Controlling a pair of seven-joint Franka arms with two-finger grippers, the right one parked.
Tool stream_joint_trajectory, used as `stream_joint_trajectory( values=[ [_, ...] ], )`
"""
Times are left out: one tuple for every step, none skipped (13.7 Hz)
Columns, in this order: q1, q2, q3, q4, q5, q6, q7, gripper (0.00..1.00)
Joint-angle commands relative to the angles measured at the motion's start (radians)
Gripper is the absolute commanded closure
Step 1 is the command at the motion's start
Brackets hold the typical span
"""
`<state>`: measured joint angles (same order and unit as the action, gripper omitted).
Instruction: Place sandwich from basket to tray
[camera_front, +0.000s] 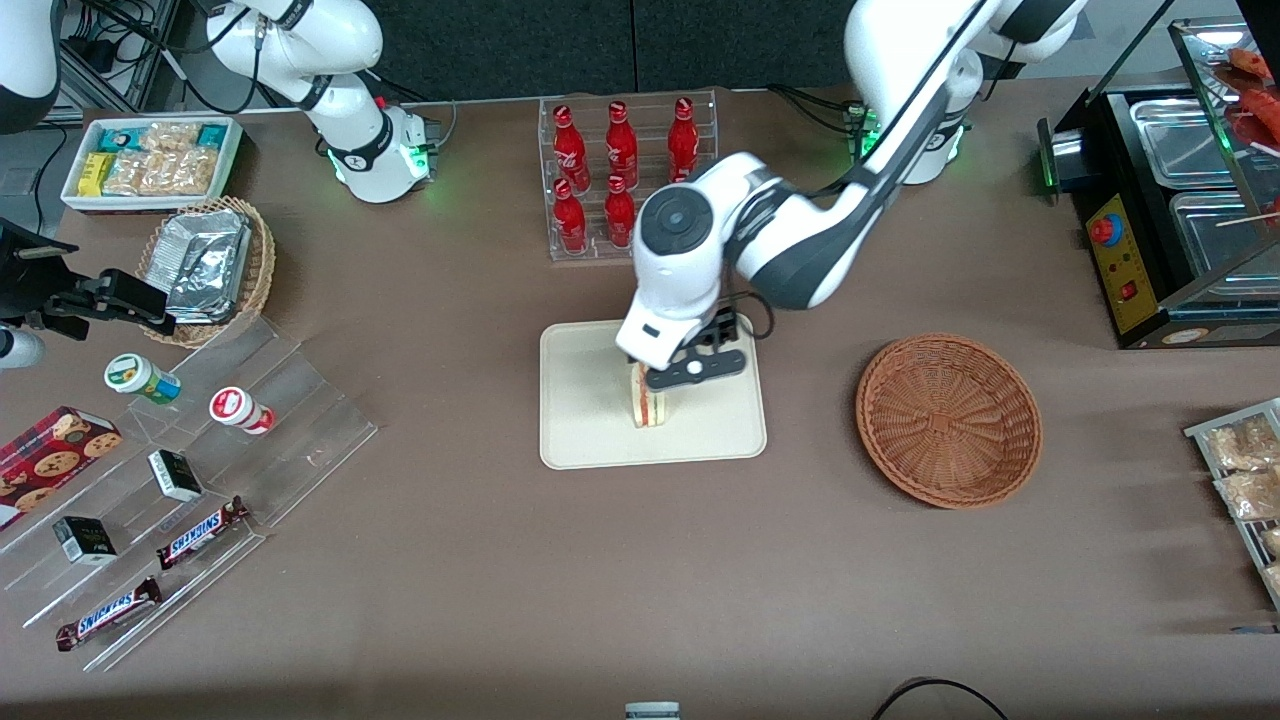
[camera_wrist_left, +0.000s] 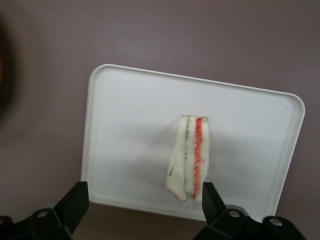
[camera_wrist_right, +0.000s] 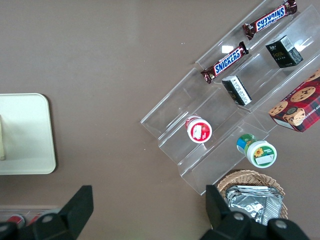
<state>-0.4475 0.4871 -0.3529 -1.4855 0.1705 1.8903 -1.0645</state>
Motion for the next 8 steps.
stream_joint_trajectory(
  values=[
    [0.058, -0.08, 0.003, -0.016, -0.043, -0.08, 0.0, 0.0],
    [0.091, -0.1, 0.003, -0.016, -0.043, -0.108, 0.001, 0.0],
    [0.119, -0.123, 0.003, -0.016, -0.043, -0.138, 0.006, 0.0],
    [0.153, -0.148, 0.002, -0.013, -0.043, -0.167, 0.038, 0.0],
    [0.185, -0.178, 0.002, -0.006, -0.051, -0.216, 0.101, 0.0],
    [0.228, -0.205, 0.003, 0.004, -0.066, -0.279, 0.176, 0.0],
    [0.277, -0.228, 0.002, 0.011, -0.089, -0.33, 0.255, 0.0],
    [0.323, -0.252, 0.003, 0.014, -0.101, -0.374, 0.334, 0.0]
  ],
)
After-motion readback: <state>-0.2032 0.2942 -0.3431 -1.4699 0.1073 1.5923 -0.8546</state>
